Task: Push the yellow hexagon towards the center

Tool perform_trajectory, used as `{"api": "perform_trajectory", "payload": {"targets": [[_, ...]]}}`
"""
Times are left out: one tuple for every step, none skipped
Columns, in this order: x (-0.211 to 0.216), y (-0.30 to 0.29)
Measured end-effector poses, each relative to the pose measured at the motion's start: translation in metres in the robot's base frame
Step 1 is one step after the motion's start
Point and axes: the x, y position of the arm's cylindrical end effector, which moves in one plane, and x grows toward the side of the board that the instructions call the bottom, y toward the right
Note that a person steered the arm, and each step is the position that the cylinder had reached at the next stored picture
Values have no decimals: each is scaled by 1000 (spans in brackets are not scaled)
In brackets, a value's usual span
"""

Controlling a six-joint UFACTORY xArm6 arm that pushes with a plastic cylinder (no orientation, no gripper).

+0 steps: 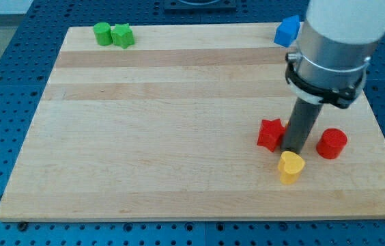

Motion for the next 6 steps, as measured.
{"api": "perform_trajectory", "payload": {"targets": [[-3,4],[-3,12],[-3,18],[-5,20],[-20,20],[-40,20]]}}
